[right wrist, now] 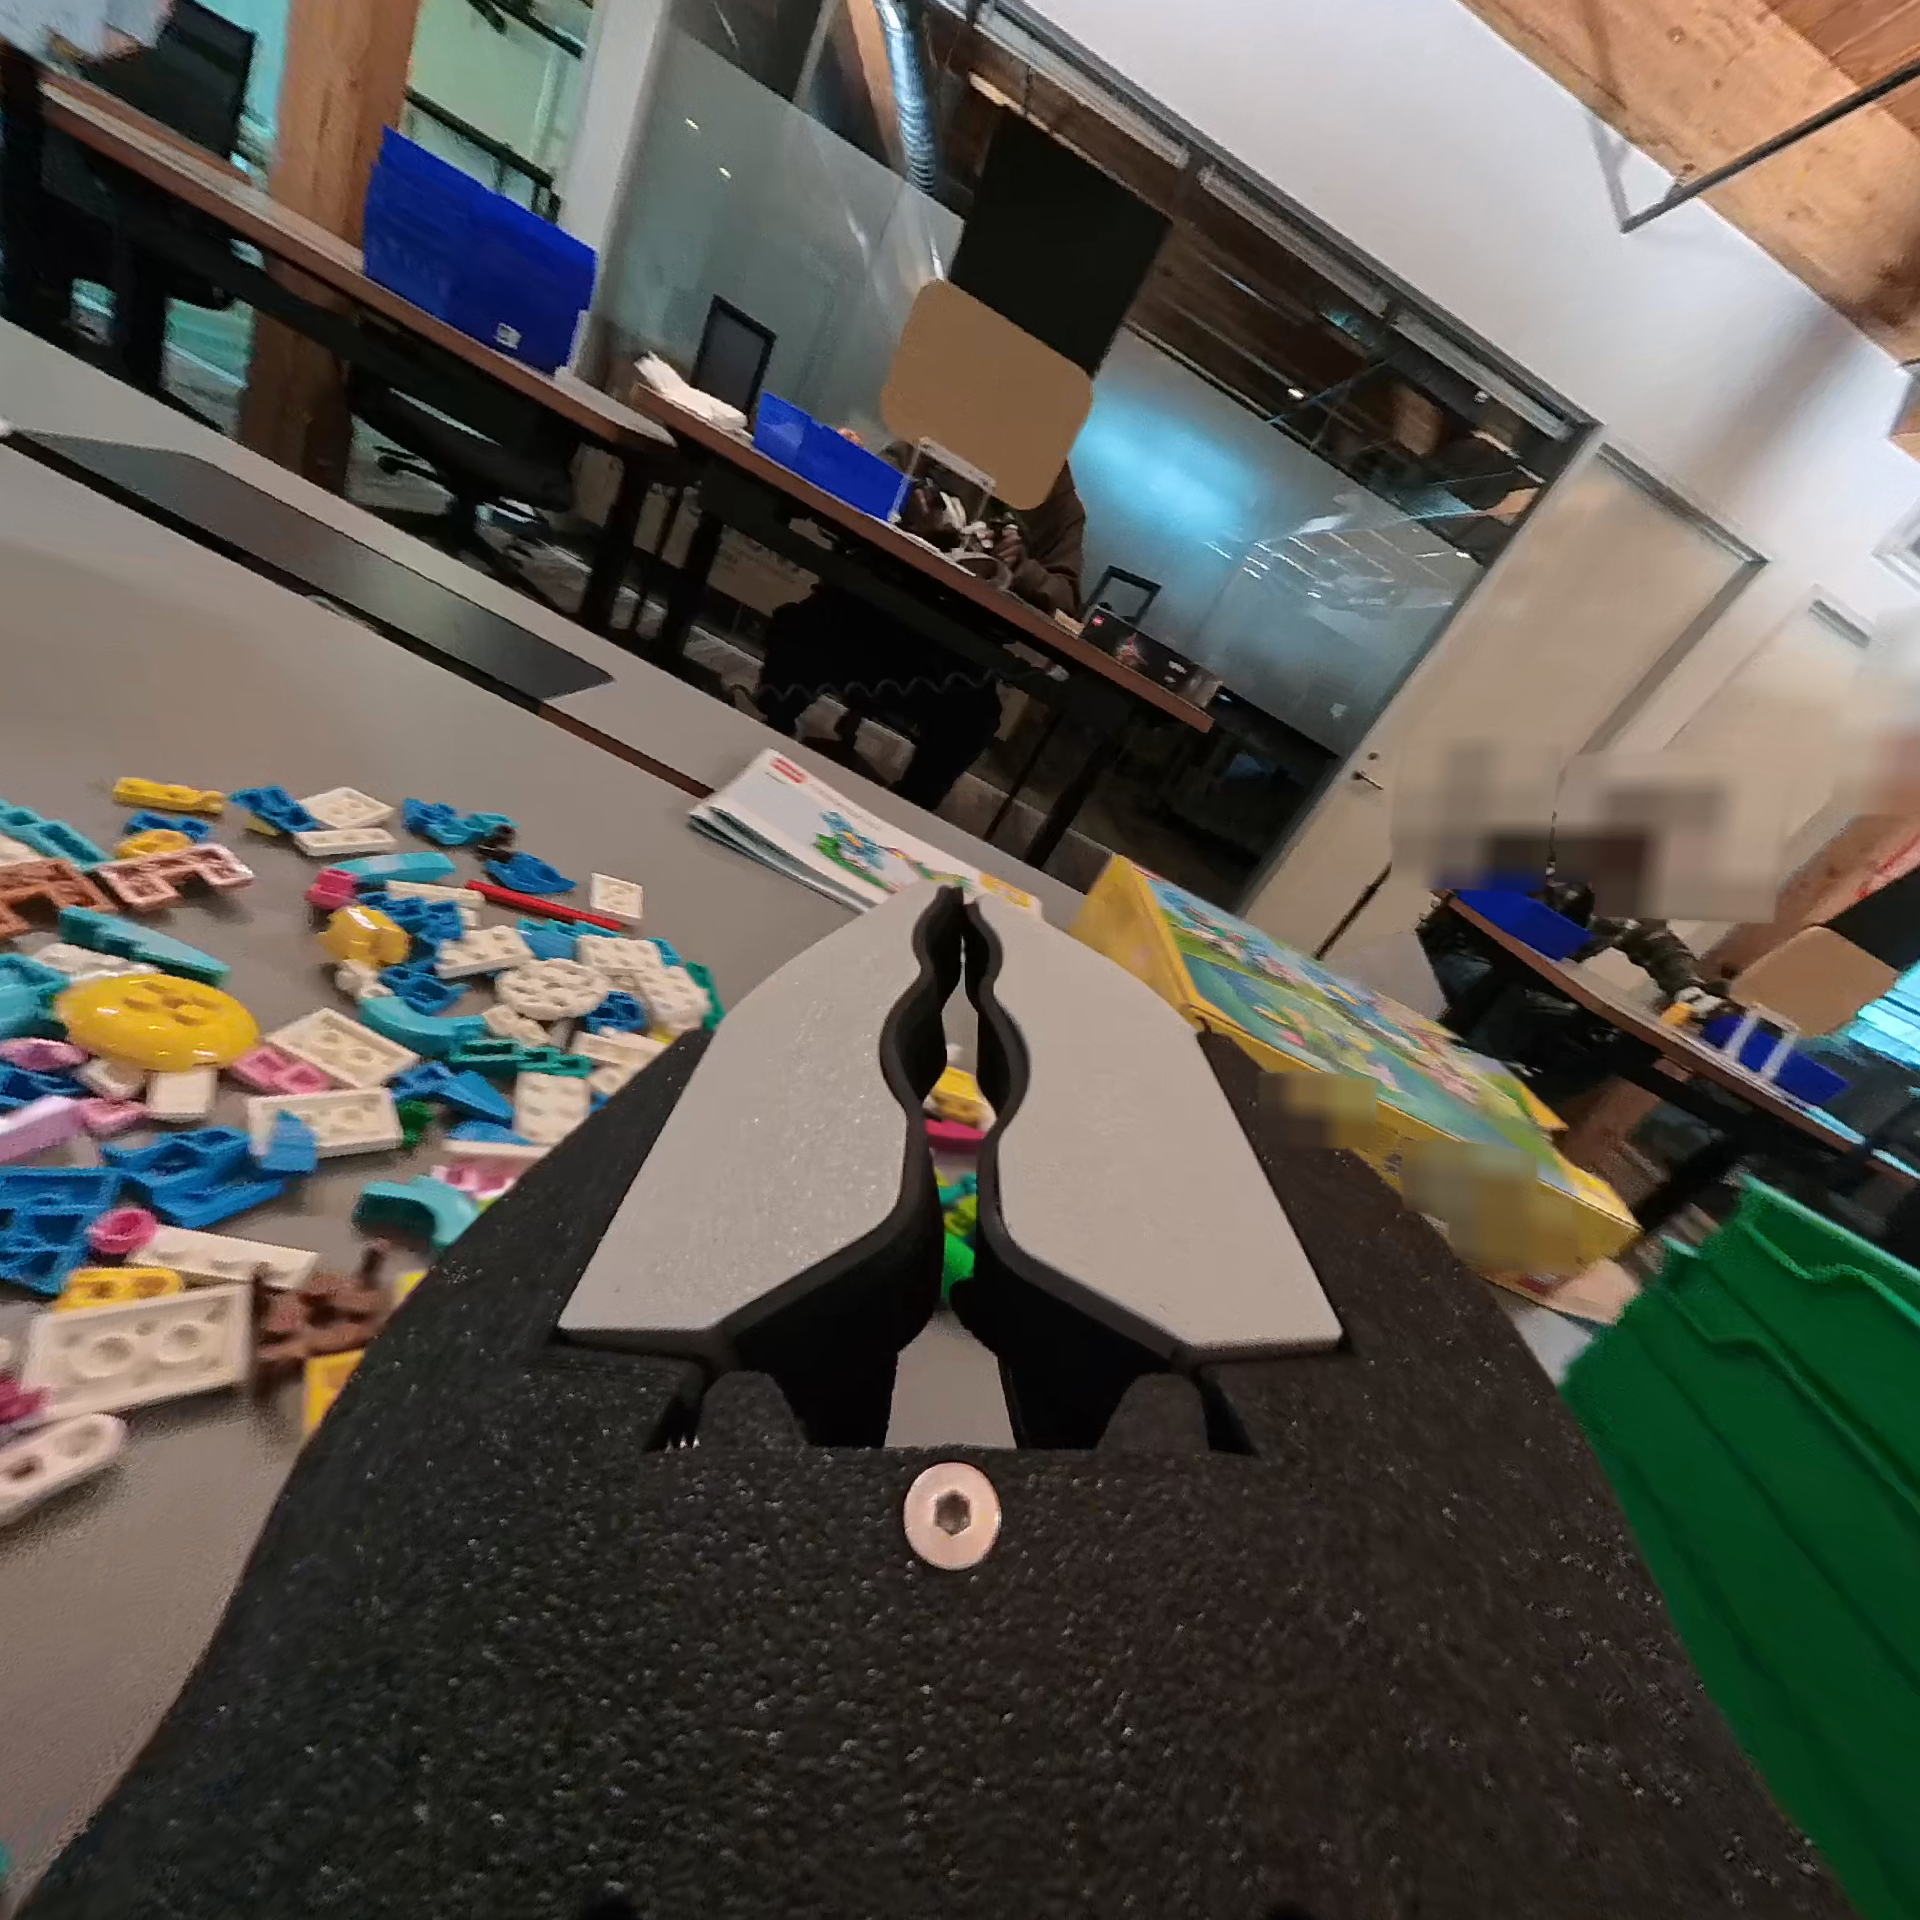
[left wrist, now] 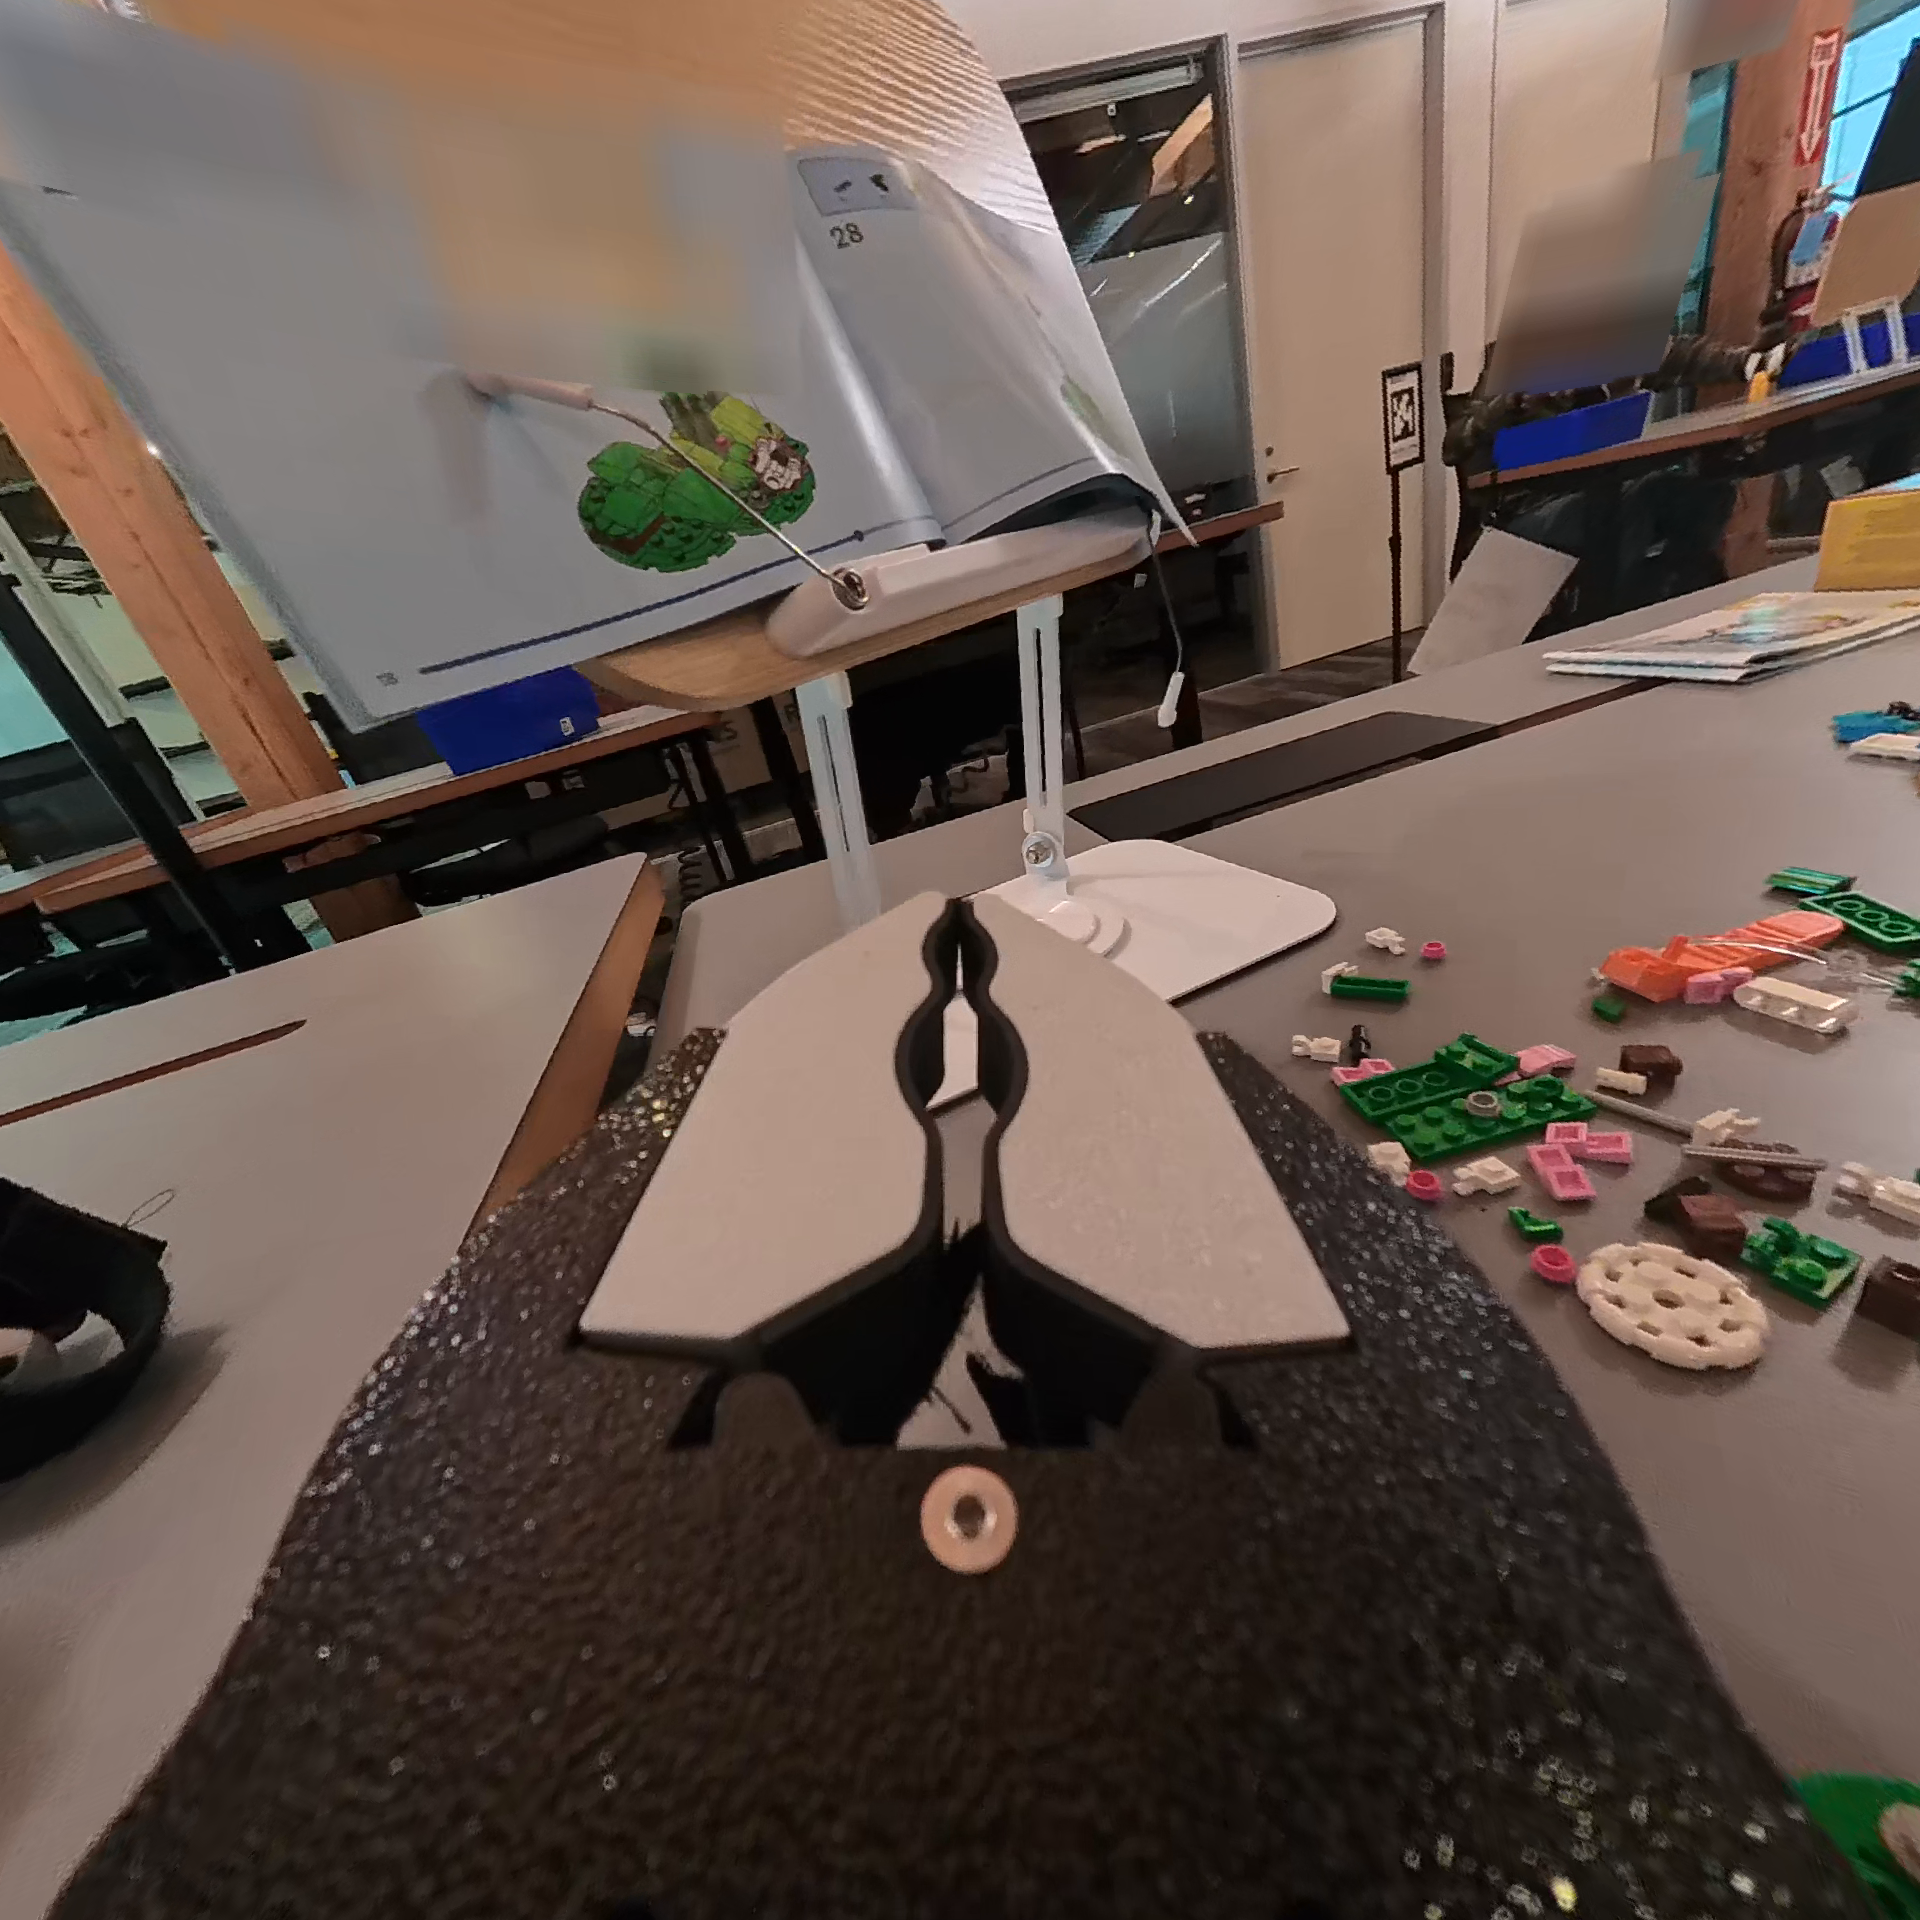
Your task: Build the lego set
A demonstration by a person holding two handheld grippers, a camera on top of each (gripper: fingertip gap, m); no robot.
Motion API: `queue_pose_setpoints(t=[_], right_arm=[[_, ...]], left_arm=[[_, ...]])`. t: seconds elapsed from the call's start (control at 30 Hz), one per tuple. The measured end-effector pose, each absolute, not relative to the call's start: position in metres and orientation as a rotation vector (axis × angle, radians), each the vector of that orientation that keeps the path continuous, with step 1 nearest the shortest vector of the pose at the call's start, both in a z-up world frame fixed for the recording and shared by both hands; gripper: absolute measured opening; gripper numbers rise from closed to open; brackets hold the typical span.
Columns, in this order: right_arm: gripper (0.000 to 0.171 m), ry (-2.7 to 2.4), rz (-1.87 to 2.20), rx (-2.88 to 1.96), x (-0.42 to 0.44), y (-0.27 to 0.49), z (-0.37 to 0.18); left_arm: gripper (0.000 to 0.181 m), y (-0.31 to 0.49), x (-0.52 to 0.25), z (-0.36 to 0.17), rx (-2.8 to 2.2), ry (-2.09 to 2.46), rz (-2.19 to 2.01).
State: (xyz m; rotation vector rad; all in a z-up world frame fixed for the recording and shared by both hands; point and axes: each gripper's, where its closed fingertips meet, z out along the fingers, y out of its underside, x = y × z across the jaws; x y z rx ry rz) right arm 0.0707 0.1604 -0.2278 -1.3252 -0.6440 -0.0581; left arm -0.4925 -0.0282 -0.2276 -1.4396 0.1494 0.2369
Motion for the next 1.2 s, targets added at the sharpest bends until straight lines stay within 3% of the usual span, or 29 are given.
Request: queue_pose_setpoints(t=[0.43, 1.2], right_arm=[[0.004, -0.475, -0.173, -1.670, 0.194, 0.184, -0.255], [0.016, -0.397, -0.083, -1.806, 0.208, 0.183, -0.272]], left_arm=[[0.000, -0.027, -0.494, -0.230, -1.450, 0.137, 0.223], [0.010, -0.023, -0.488, -0.235, -1.481, 0.188, 0.242]])
